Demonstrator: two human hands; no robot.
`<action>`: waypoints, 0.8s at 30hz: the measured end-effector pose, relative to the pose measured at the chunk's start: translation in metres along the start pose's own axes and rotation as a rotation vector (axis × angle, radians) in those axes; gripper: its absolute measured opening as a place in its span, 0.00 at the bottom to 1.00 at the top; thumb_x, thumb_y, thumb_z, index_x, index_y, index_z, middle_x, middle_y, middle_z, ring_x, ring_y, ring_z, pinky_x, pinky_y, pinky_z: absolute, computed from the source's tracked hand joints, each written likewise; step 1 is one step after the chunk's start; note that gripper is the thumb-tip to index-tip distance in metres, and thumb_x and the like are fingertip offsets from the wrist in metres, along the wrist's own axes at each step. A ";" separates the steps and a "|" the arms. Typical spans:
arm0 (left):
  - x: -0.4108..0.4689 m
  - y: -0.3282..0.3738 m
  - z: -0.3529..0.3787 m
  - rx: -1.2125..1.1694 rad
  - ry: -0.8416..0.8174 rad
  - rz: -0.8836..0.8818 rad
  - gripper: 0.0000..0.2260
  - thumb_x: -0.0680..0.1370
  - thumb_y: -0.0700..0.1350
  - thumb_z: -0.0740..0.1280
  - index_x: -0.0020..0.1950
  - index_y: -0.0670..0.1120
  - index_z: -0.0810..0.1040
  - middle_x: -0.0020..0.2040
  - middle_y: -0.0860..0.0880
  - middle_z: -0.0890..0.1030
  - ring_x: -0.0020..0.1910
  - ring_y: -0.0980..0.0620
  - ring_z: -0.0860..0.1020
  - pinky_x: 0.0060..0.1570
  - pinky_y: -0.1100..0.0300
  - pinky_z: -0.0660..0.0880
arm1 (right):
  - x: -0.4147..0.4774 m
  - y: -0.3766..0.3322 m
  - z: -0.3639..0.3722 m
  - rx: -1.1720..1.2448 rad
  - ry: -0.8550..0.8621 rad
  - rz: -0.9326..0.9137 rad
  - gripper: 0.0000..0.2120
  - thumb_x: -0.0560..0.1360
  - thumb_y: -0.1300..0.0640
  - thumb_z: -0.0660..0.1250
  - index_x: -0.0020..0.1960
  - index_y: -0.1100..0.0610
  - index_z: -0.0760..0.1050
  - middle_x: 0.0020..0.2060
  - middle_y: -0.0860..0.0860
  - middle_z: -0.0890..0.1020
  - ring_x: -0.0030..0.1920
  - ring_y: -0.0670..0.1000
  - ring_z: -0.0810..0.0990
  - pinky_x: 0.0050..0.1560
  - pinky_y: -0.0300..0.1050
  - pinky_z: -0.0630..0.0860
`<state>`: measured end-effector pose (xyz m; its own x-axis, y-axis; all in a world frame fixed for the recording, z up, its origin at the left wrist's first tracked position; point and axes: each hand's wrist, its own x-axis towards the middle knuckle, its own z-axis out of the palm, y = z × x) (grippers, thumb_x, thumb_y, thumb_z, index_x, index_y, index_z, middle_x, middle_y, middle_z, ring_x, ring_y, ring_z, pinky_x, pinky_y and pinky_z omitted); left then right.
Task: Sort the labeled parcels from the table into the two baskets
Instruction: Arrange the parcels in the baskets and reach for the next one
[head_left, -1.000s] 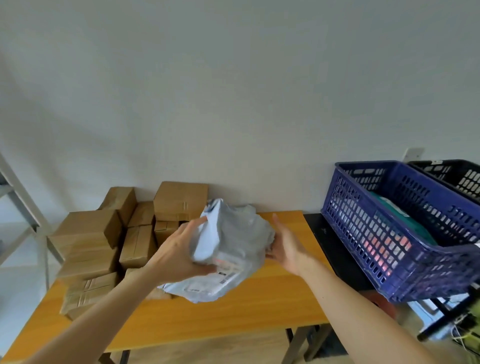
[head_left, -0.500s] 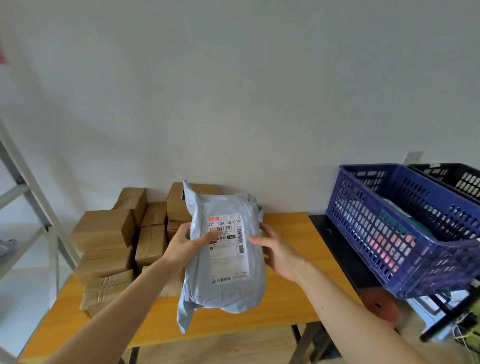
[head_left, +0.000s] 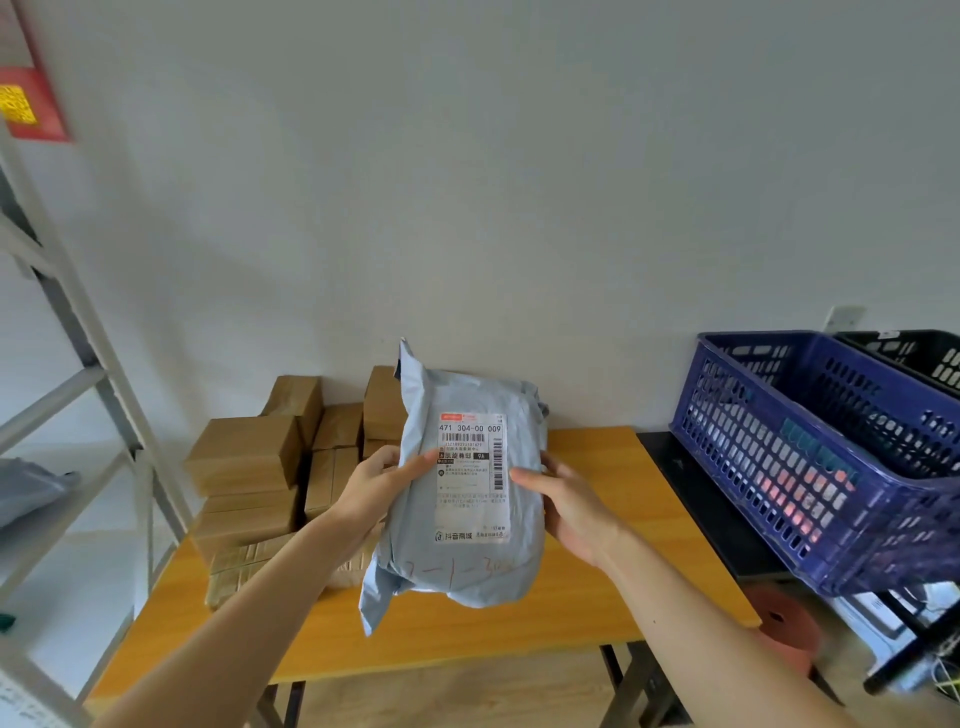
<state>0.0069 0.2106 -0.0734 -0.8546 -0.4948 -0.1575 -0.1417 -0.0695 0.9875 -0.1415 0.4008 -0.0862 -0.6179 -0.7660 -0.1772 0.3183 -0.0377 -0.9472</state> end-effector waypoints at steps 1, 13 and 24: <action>-0.001 0.000 -0.002 0.006 -0.025 0.006 0.28 0.66 0.60 0.75 0.59 0.45 0.78 0.52 0.47 0.84 0.51 0.47 0.83 0.55 0.46 0.79 | -0.001 0.000 0.002 0.020 0.008 0.004 0.25 0.71 0.60 0.73 0.67 0.57 0.70 0.57 0.55 0.82 0.58 0.57 0.81 0.64 0.59 0.73; -0.003 0.015 0.020 -0.008 -0.023 0.063 0.19 0.67 0.58 0.75 0.52 0.48 0.83 0.48 0.47 0.85 0.46 0.46 0.84 0.47 0.49 0.81 | -0.030 -0.018 -0.008 0.040 0.066 -0.058 0.21 0.74 0.62 0.68 0.66 0.57 0.71 0.58 0.57 0.81 0.60 0.58 0.79 0.66 0.59 0.71; -0.006 0.010 0.114 -0.008 -0.017 0.065 0.21 0.70 0.53 0.75 0.56 0.42 0.78 0.50 0.45 0.84 0.49 0.45 0.82 0.54 0.46 0.79 | -0.089 -0.019 -0.076 0.074 0.209 -0.138 0.24 0.66 0.59 0.71 0.61 0.57 0.73 0.53 0.56 0.84 0.53 0.55 0.83 0.48 0.47 0.79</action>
<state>-0.0459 0.3114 -0.0638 -0.8703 -0.4835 -0.0936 -0.0820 -0.0450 0.9956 -0.1473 0.5182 -0.0723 -0.7919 -0.6012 -0.1066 0.2676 -0.1848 -0.9456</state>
